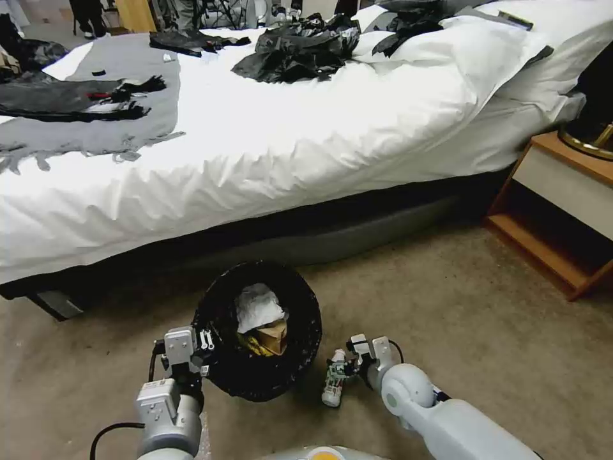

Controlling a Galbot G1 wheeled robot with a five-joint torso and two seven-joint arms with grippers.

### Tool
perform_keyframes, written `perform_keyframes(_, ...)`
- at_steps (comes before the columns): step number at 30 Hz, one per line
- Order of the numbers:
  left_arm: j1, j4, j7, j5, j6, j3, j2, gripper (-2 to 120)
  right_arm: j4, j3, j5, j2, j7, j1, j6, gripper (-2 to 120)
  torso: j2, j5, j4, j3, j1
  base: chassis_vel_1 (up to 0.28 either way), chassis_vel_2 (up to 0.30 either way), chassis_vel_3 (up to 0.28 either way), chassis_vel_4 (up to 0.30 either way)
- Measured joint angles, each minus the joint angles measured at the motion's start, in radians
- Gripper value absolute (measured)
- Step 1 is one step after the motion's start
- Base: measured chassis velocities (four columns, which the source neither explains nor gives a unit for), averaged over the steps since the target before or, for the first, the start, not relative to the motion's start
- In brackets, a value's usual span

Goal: Pick up the trash bin, then pick up the garbage from the floor and place it into the trash bin.

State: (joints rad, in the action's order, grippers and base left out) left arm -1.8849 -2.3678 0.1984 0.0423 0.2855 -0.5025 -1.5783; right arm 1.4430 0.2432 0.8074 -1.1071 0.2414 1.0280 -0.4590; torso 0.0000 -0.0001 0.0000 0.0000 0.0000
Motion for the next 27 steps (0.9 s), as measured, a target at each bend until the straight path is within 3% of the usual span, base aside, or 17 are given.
perform_keyframes(17,-0.006,0.002,0.001,-0.004,-0.002,0.005,0.002,0,-0.015,-0.025,-0.011,-0.077,0.001,0.071,0.020,99,0.000,0.0000,0.0000,0.000,0.000,0.000,0.000,0.000,0.000)
perform_keyframes(25,-0.004,0.002,0.002,-0.004,-0.003,0.009,0.002,0,-0.001,-0.045,-0.015,-0.074,0.002,0.111,0.023,72,0.000,0.0000,0.0000,0.000,0.000,0.000,0.000,0.000,0.000)
perform_keyframes(27,-0.004,0.002,0.002,-0.004,-0.004,0.009,0.003,0,0.000,-0.055,-0.029,-0.065,-0.003,0.120,0.033,61,0.000,0.0000,0.0000,0.000,0.000,0.000,0.000,0.000,0.000)
